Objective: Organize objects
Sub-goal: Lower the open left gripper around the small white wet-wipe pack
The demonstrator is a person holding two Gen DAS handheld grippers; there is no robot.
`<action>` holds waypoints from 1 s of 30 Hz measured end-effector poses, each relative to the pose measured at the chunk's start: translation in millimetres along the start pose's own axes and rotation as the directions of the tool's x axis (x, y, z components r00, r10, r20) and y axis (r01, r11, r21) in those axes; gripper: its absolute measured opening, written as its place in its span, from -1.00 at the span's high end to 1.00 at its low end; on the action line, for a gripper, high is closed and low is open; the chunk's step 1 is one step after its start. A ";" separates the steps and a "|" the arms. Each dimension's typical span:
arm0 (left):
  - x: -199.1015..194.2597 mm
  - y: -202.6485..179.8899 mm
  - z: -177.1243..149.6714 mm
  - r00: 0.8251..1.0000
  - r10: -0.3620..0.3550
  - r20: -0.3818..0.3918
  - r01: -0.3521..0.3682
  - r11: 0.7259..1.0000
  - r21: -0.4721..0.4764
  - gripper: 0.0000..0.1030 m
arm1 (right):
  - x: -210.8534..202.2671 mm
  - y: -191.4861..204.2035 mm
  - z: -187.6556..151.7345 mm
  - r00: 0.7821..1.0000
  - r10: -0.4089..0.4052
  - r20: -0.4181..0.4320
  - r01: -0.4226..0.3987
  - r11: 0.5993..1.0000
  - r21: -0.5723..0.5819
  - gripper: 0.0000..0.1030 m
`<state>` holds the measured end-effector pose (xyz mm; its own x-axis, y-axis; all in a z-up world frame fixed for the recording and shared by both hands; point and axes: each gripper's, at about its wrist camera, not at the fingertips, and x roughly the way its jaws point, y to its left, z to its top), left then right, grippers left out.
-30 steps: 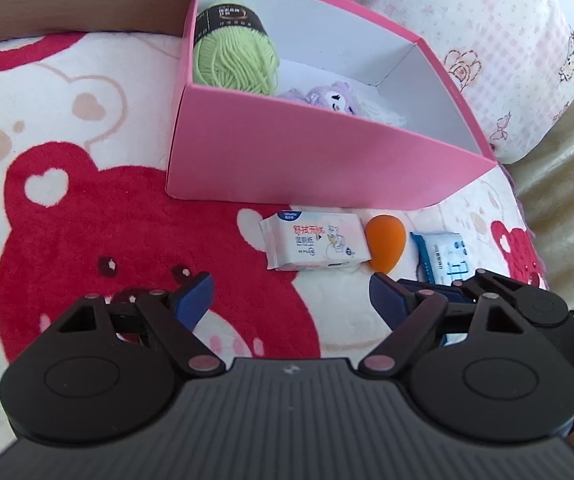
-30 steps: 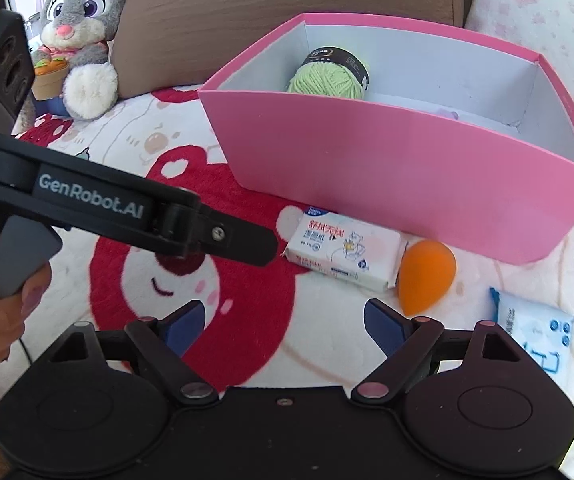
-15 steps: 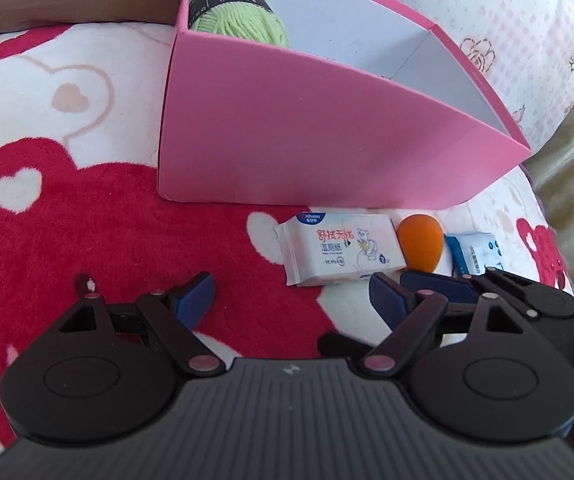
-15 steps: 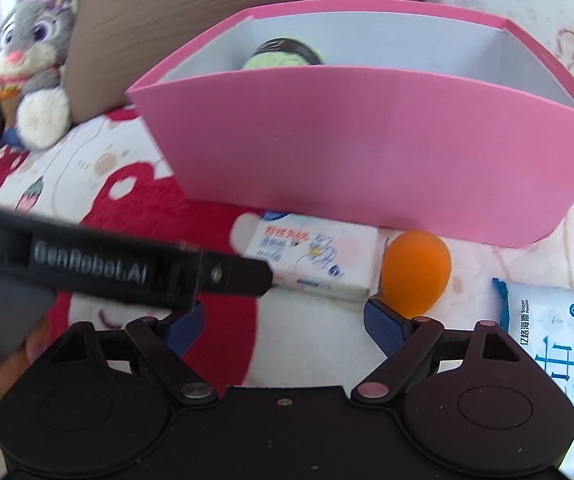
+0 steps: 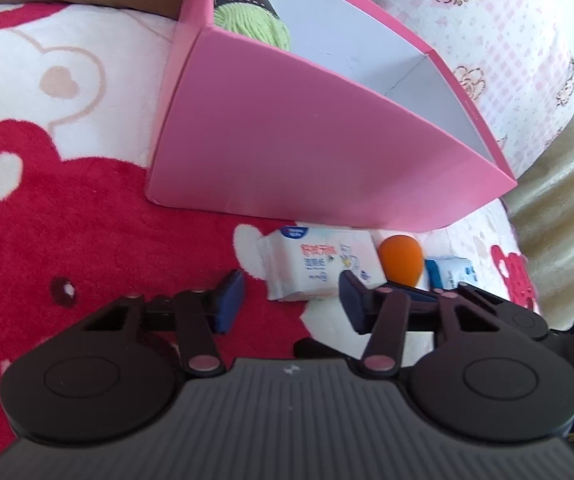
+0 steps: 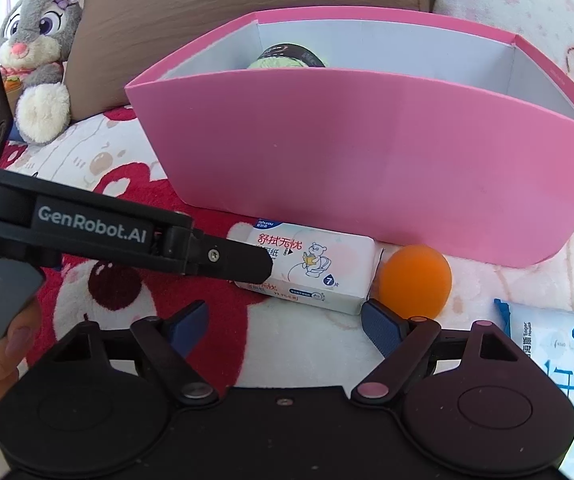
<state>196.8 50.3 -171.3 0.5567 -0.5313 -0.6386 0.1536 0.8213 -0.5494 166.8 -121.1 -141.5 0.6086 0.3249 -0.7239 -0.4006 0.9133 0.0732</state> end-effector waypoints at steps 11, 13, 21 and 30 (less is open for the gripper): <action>1.1 -4.4 -0.1 0.999 -0.024 -0.044 0.024 1.000 0.002 0.12 | -2.7 7.8 -1.1 1.000 0.019 -0.002 -0.019 1.000 -0.025 -0.69; 0.5 -5.5 -3.6 0.998 -0.015 -0.060 0.016 1.000 0.021 0.12 | -4.9 8.3 -2.3 0.999 0.035 -0.003 -0.035 0.999 -0.023 -0.69; -17.1 -10.3 -13.5 0.990 0.006 -0.140 -0.002 1.000 0.023 0.12 | -20.0 11.6 -18.7 0.993 0.121 -0.012 -0.121 0.993 -0.014 -0.69; -36.0 -8.1 -21.2 0.987 0.105 -0.125 -0.104 0.994 0.010 0.02 | -27.2 12.1 -29.2 0.993 0.115 -0.037 -0.115 0.993 -0.004 -0.67</action>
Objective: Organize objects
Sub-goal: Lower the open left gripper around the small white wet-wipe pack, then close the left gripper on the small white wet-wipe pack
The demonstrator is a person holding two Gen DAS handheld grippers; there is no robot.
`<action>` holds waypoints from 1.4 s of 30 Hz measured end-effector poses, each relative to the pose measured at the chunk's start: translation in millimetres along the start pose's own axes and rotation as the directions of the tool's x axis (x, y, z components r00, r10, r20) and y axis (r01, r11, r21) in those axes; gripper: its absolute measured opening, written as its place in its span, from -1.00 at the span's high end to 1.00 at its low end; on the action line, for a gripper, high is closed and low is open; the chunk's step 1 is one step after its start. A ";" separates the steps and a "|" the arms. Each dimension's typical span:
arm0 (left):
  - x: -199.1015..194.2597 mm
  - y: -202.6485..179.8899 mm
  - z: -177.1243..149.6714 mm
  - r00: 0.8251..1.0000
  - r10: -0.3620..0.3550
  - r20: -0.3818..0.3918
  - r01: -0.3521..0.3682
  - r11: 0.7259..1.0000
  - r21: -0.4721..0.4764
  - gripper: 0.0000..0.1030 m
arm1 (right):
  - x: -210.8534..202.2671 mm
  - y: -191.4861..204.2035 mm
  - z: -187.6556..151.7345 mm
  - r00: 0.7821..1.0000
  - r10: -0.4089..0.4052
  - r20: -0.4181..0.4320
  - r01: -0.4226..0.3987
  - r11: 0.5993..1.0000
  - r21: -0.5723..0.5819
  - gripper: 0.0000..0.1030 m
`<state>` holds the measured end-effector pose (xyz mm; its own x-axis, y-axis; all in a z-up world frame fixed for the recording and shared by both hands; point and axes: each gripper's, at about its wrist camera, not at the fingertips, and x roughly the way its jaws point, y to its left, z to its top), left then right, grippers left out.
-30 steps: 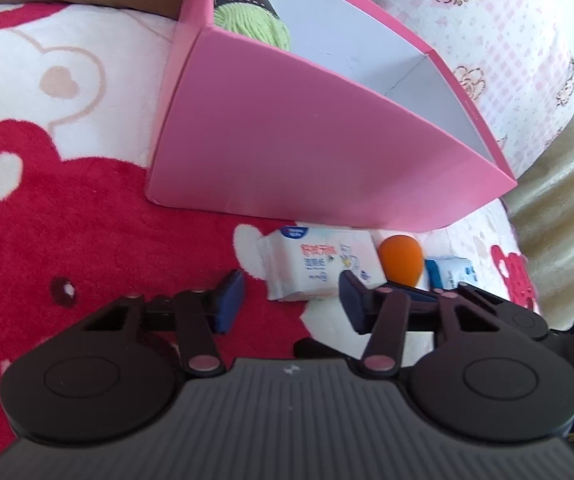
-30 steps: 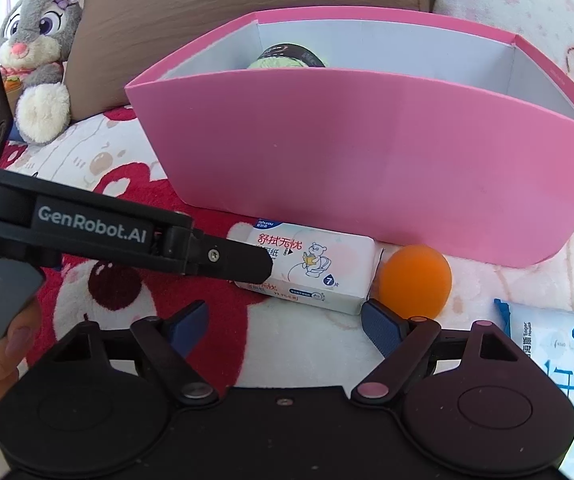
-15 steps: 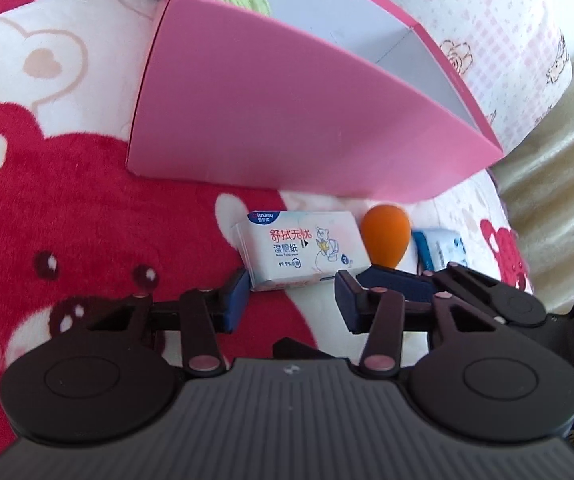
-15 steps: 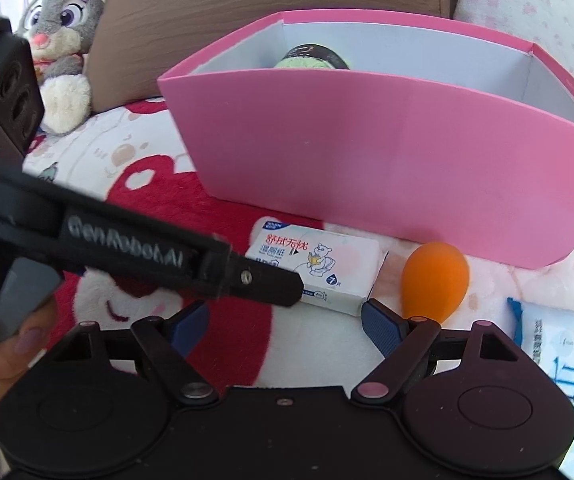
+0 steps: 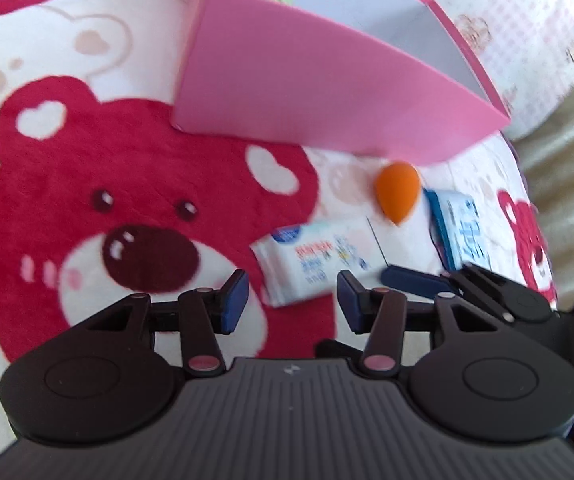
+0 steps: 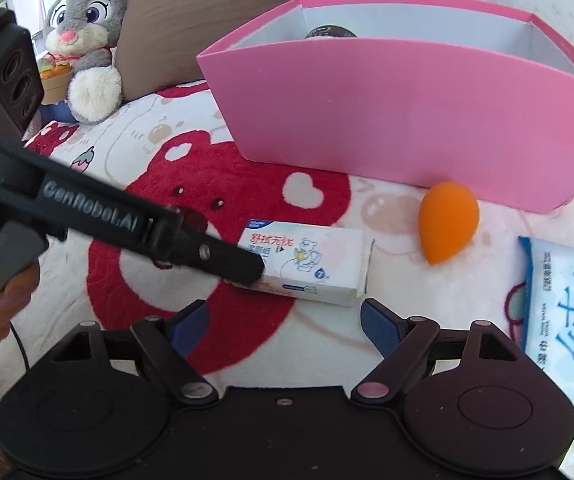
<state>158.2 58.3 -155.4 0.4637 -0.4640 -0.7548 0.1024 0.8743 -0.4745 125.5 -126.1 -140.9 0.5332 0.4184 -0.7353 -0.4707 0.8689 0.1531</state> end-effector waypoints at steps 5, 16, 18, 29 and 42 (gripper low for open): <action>8.4 13.1 1.6 1.000 0.002 0.027 -0.001 0.999 -0.036 0.00 | 6.0 0.0 6.6 1.000 0.001 0.004 -0.001 1.000 -0.012 -0.67; 18.5 1.5 3.8 0.999 -0.024 0.041 0.026 0.998 -0.052 0.29 | 17.4 -1.2 6.3 0.999 -0.037 -0.001 0.037 0.999 0.024 -0.63; 21.2 0.0 2.8 0.999 -0.015 0.039 0.017 0.998 -0.063 0.29 | 19.8 1.2 4.5 0.999 -0.050 0.000 0.050 0.998 0.024 -0.65; 20.2 2.1 -0.4 0.999 -0.024 0.022 0.025 0.996 -0.082 0.30 | 25.3 9.6 2.2 0.996 -0.089 0.018 0.089 0.996 0.014 -0.78; 14.8 -11.2 -2.7 0.999 -0.025 -0.021 0.023 0.998 -0.063 0.31 | 8.8 10.5 -4.6 0.992 -0.122 0.017 0.122 0.992 0.017 -0.62</action>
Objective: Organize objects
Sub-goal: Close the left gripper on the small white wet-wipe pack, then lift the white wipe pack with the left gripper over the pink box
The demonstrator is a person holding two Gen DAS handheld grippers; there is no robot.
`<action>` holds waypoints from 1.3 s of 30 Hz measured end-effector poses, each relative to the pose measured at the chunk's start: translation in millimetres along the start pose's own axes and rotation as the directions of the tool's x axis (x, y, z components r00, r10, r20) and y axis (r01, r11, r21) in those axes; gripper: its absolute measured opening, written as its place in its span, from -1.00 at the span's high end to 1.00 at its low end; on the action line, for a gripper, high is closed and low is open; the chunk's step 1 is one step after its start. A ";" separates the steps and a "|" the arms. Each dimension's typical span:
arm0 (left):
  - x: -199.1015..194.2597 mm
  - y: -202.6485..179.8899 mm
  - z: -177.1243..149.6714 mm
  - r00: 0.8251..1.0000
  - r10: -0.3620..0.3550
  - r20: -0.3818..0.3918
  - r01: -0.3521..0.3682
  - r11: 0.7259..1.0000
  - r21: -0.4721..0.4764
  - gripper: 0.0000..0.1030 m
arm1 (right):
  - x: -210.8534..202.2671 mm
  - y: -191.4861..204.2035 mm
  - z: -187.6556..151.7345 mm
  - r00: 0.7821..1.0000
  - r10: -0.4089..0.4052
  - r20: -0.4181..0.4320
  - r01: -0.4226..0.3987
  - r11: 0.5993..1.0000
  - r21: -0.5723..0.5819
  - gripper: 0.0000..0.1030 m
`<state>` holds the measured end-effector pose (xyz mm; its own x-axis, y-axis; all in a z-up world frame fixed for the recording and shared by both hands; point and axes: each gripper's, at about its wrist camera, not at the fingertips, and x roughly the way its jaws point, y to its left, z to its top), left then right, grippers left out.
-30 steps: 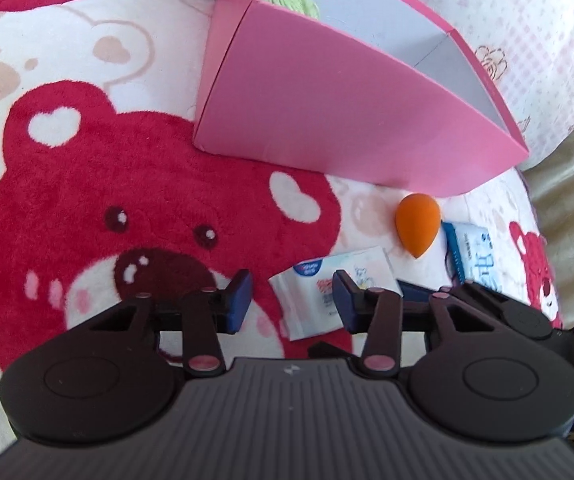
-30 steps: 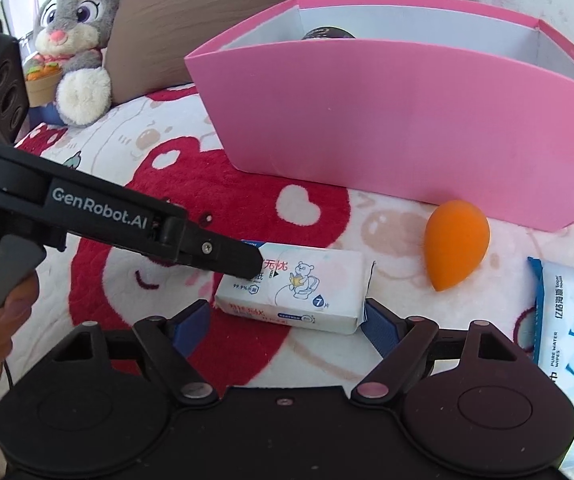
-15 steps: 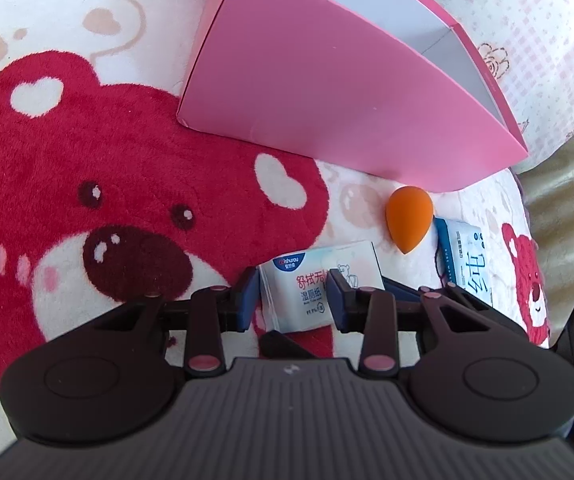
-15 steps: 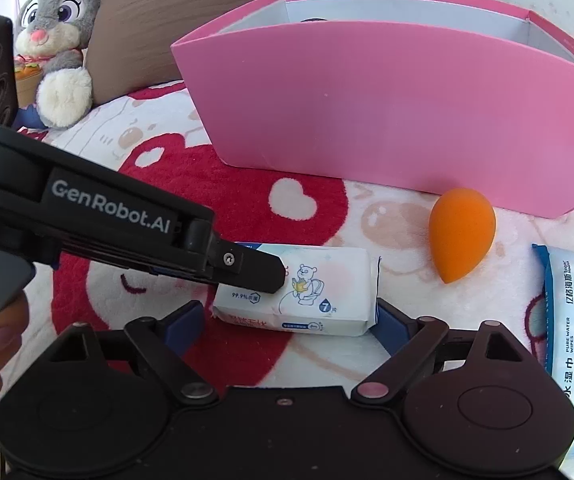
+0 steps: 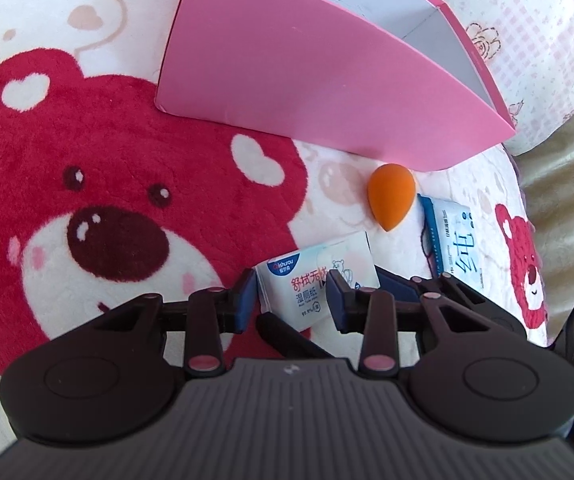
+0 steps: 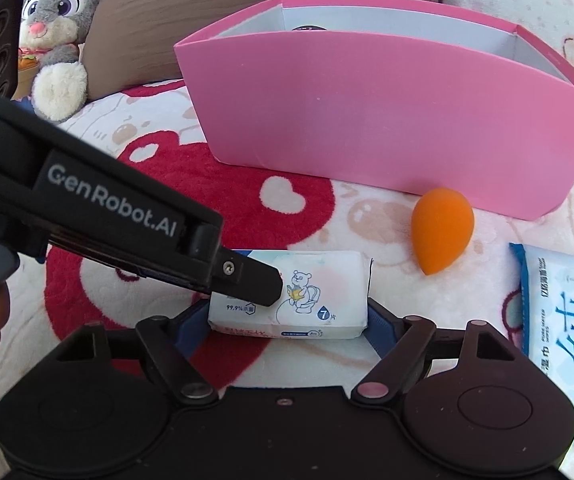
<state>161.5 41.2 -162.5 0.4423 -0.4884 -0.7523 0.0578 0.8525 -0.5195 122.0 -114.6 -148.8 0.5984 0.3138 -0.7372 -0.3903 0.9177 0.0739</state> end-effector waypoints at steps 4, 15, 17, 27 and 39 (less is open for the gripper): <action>-3.1 -4.0 -1.6 1.000 -0.011 -0.007 0.011 1.000 0.006 0.26 | -7.0 -2.6 -0.1 1.000 0.002 -0.025 -0.002 1.000 0.005 -0.63; -21.3 -32.2 -3.6 1.000 -0.026 -0.004 0.026 0.996 0.084 0.25 | -36.0 -4.1 -0.2 0.999 -0.008 -0.037 0.009 1.000 0.027 -0.63; -25.0 -36.9 -4.9 1.000 -0.025 -0.006 0.025 0.995 0.094 0.25 | -42.5 -1.8 -0.1 0.999 -0.019 -0.033 0.019 1.000 0.008 -0.63; -51.7 -55.7 -8.6 0.999 -0.029 -0.027 0.031 0.993 0.115 0.25 | -74.0 1.9 10.9 0.999 0.008 -0.043 -0.007 1.000 0.023 -0.62; -90.5 -79.5 -4.3 0.998 -0.059 0.005 0.058 0.989 0.137 0.25 | -115.8 9.0 31.4 1.000 -0.017 -0.020 0.017 1.000 0.003 -0.63</action>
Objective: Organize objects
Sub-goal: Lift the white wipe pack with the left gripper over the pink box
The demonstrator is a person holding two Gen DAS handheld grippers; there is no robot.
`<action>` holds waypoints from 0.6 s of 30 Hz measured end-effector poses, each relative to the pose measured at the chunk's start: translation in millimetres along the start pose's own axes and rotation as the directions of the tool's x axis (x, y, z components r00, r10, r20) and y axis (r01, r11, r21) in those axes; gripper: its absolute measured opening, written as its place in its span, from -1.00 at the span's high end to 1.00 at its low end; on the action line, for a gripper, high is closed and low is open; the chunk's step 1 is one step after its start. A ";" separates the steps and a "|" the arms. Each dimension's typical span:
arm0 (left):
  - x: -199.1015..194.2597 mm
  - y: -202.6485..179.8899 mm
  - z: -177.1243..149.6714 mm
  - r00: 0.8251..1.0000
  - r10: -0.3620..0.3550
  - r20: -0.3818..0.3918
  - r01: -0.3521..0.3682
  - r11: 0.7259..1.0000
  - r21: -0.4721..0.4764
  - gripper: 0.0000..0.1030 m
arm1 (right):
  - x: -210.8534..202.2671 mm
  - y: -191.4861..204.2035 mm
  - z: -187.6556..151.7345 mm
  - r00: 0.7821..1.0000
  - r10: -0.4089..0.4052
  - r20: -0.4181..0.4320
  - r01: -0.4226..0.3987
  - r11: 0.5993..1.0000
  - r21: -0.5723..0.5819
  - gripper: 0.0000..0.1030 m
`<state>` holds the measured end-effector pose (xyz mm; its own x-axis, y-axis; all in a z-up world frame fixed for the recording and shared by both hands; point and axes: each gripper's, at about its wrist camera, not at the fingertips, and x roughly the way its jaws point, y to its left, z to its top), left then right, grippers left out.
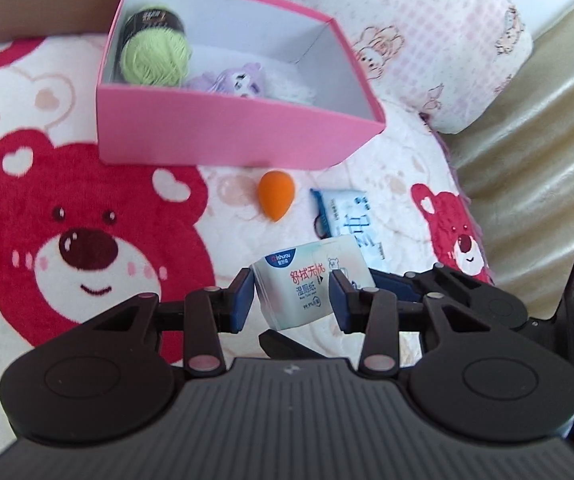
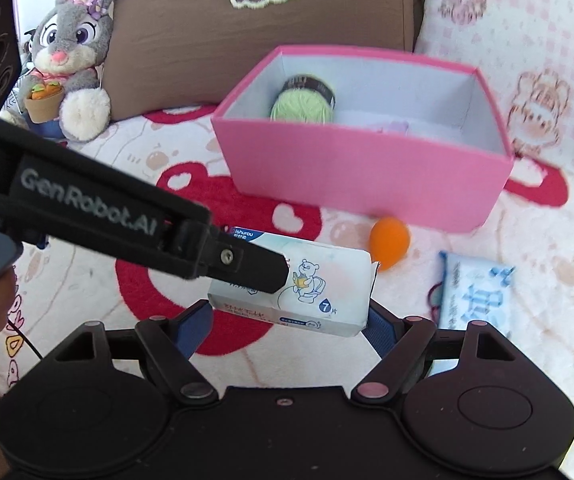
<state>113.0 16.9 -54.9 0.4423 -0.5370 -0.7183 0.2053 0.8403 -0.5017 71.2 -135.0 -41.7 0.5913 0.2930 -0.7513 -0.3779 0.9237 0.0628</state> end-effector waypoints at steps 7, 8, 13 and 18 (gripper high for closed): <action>-23.0 -15.4 13.8 0.999 -0.015 0.030 0.015 1.000 0.018 0.25 | -21.0 2.0 20.3 0.999 -0.014 0.034 0.015 0.999 -0.043 -0.63; -26.4 -17.5 16.1 0.999 -0.012 0.034 0.012 1.000 0.016 0.25 | -24.2 1.9 24.4 0.999 -0.012 0.034 0.013 0.999 -0.046 -0.63; -42.3 -26.8 30.9 0.998 -0.005 0.056 0.004 1.000 0.019 0.25 | -38.0 -2.3 46.4 0.999 0.007 0.043 -0.005 0.998 -0.058 -0.62; -51.8 -32.0 54.2 0.998 -0.010 0.066 0.009 1.000 0.014 0.25 | -44.7 -8.7 72.5 0.999 0.024 0.048 -0.019 0.996 -0.089 -0.62</action>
<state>130.9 21.9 24.5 0.4970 -0.5392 -0.6799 0.2217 0.8364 -0.5013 99.8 -138.2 39.0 0.6159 0.3262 -0.7171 -0.4508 0.8924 0.0187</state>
